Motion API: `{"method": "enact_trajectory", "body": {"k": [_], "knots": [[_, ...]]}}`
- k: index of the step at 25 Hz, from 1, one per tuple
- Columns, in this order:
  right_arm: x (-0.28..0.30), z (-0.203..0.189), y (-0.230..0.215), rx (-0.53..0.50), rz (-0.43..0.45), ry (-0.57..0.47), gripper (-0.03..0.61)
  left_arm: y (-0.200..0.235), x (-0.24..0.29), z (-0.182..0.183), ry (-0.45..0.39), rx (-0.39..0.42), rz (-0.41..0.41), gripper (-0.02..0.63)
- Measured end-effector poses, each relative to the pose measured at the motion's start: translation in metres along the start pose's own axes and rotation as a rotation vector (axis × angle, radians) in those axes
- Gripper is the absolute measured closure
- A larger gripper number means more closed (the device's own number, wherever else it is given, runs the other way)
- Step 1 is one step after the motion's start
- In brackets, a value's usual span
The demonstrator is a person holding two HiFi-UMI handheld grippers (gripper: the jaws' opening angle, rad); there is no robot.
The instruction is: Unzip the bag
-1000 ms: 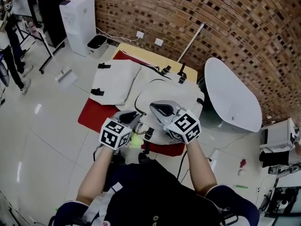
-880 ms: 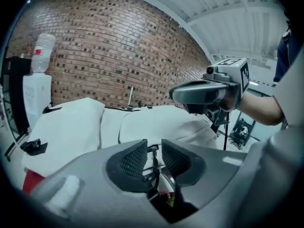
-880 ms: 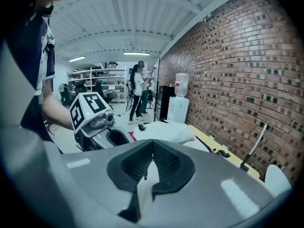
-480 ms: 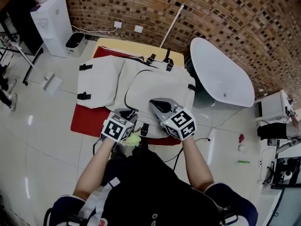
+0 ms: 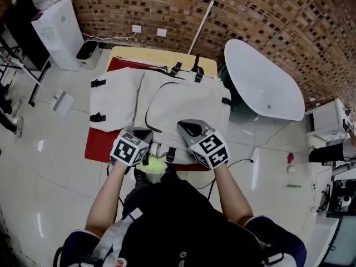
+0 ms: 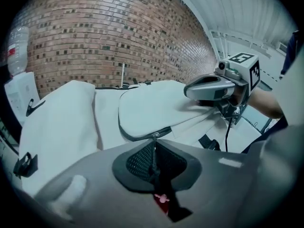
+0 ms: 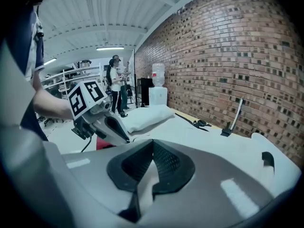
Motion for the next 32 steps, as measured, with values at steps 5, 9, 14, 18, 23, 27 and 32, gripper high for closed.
{"method": "enact_trajectory", "body": {"k": [5, 9, 14, 18, 23, 27, 32], "knots": [[0.002, 0.002, 0.0, 0.007, 0.0, 0.012, 0.575, 0.014, -0.008, 0.012, 0.017, 0.027, 0.013, 0.595], [-0.004, 0.005, -0.007, 0.071, 0.015, 0.018, 0.575, 0.026, -0.018, 0.02, 0.017, 0.05, 0.086, 0.598], [-0.014, 0.008, -0.005, 0.074, 0.061, 0.081, 0.575, 0.034, -0.024, 0.036, 0.021, 0.131, 0.158, 0.597], [-0.019, 0.008, -0.002, 0.062, 0.078, 0.127, 0.575, 0.04, -0.023, 0.048, 0.033, 0.176, 0.186, 0.597], [-0.017, 0.005, 0.004, 0.022, 0.113, 0.245, 0.575, 0.047, -0.018, 0.067, 0.063, 0.229, 0.192, 0.595], [-0.009, -0.003, 0.01, 0.015, 0.141, 0.309, 0.577, 0.054, -0.007, 0.084, 0.073, 0.27, 0.19, 0.595], [-0.01, -0.004, 0.005, 0.056, 0.141, 0.299, 0.577, 0.063, 0.01, 0.104, 0.08, 0.311, 0.168, 0.595]]}}
Point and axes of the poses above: the fingertips, and each gripper's own axes: x forward along the fingers, y to its left, z out of its top, the point moved 9 cm from there along -x, backward along the fingers, and after that the axes turned 13 degrees about -x, right-handed, at the moved point
